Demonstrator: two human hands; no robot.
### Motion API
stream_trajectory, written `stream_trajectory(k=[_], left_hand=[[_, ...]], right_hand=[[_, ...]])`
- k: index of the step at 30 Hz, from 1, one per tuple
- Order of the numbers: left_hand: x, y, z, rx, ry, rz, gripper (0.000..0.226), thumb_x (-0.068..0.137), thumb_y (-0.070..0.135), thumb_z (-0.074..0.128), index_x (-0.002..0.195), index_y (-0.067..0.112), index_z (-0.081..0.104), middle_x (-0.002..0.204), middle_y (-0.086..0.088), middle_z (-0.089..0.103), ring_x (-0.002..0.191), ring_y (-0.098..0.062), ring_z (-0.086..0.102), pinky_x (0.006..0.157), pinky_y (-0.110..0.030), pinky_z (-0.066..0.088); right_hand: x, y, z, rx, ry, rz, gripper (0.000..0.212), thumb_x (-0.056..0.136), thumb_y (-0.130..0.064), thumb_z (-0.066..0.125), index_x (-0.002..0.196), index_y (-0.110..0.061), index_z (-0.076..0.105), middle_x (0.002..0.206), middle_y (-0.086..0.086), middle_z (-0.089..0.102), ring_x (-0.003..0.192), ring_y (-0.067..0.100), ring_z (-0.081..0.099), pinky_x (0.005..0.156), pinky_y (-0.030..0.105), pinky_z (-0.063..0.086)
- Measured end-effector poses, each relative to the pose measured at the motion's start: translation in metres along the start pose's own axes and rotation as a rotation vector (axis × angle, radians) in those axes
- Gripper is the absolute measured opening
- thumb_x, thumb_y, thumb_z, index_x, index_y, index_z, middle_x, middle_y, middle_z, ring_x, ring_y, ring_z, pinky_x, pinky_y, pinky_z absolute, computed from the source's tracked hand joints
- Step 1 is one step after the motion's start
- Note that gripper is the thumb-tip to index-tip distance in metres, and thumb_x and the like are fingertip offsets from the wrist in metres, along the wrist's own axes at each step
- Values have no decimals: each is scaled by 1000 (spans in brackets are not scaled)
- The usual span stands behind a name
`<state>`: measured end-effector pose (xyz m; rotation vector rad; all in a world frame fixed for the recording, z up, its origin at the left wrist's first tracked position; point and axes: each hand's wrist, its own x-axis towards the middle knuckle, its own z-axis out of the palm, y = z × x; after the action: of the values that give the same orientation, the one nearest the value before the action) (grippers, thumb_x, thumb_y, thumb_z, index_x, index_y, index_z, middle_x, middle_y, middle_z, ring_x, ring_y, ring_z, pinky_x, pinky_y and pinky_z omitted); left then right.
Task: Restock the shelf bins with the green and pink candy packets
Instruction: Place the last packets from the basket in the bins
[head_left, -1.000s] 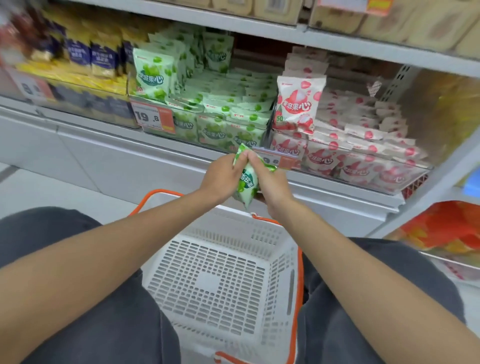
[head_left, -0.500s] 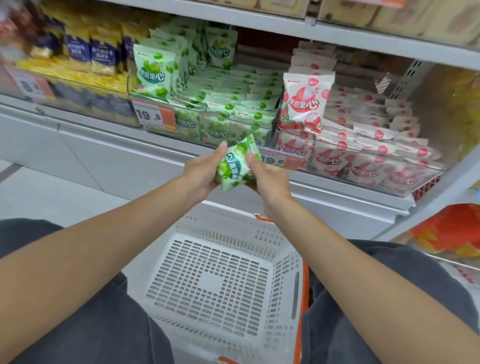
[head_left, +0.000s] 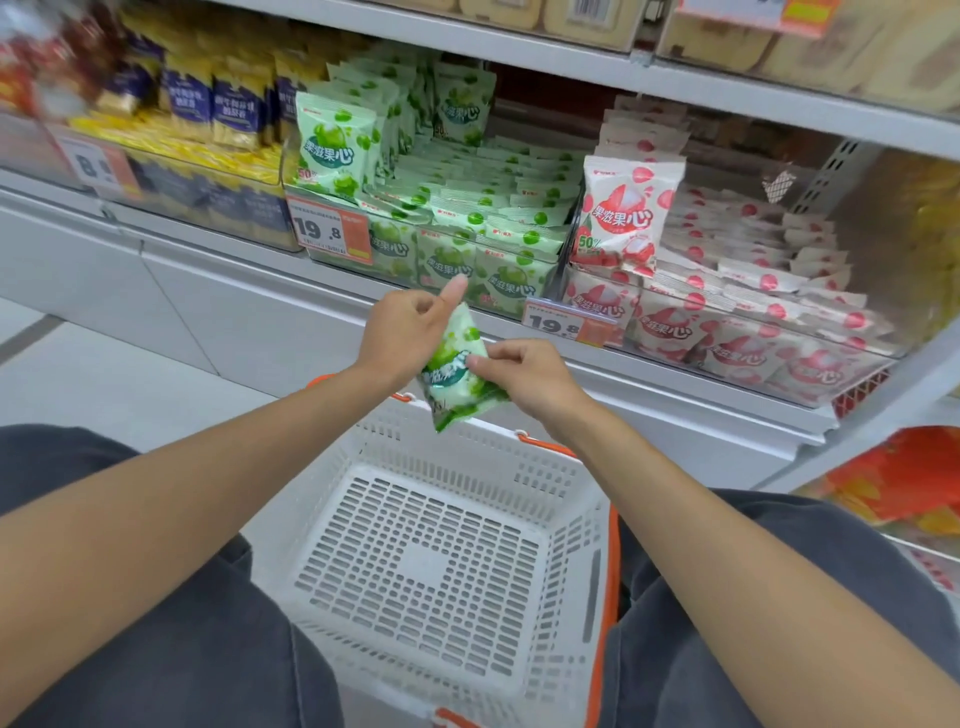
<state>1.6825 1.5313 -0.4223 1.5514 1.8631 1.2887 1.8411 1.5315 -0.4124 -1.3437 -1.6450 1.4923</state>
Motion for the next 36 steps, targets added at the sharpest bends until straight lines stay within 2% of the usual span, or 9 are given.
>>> stream_trajectory(k=[6,10,15,21,23,26,29,32,36], left_hand=[[13,-9,-6,-269,164,-401,66,72,72,61,53,12,40,53,-6,40,53,-20,43,57,-31,35],[11,-5,-6,-266,278,-383,65,85,51,68,42,17,34,34,9,25,39,-12,26,51,-28,28],[13,3,-9,-342,260,-325,57,89,40,68,47,16,39,38,10,29,45,-11,29,58,-28,33],[44,24,-28,-284,287,-128,58,97,42,55,50,13,37,42,7,32,50,-16,36,55,-32,31],[64,26,-32,-199,303,-68,52,101,45,43,65,9,53,57,2,47,58,-17,43,56,-32,30],[102,15,-35,-16,413,63,31,101,38,43,83,18,58,79,8,56,81,-15,49,67,-32,38],[139,-7,-34,195,500,242,24,98,32,47,83,18,59,83,4,58,83,-18,45,74,-33,35],[163,-33,-29,307,590,384,21,94,28,50,79,16,60,76,2,55,76,-16,41,72,-28,24],[167,-45,-24,273,668,476,18,91,24,54,76,15,60,73,1,52,72,-18,42,69,-26,22]], right_hand=[[7,-3,8,173,85,-70,14,93,-21,64,85,-12,71,72,-4,70,61,3,62,62,18,47],[8,-8,10,177,-22,-37,11,93,-19,64,93,-10,69,75,-3,71,63,4,64,64,17,51],[16,-23,-1,27,-44,-52,21,91,-15,67,111,-8,63,92,2,71,75,8,66,68,17,54],[33,-57,-2,-37,101,-117,58,86,-19,73,135,3,49,116,24,64,105,31,66,92,39,55],[49,-72,-5,1,198,-133,53,88,-19,71,135,-3,51,124,11,63,106,23,66,92,33,54],[79,-99,-13,76,319,-183,22,90,-18,68,110,-11,62,107,4,64,97,19,64,87,28,53],[129,-118,-21,104,480,-204,38,90,-13,67,121,6,56,117,13,62,92,18,59,90,34,53],[185,-129,-25,68,601,-177,30,87,-19,71,112,-8,58,108,6,65,94,23,63,97,41,51],[244,-139,-25,-110,720,-140,40,90,-23,69,124,-5,57,110,2,60,100,19,59,85,23,44]])
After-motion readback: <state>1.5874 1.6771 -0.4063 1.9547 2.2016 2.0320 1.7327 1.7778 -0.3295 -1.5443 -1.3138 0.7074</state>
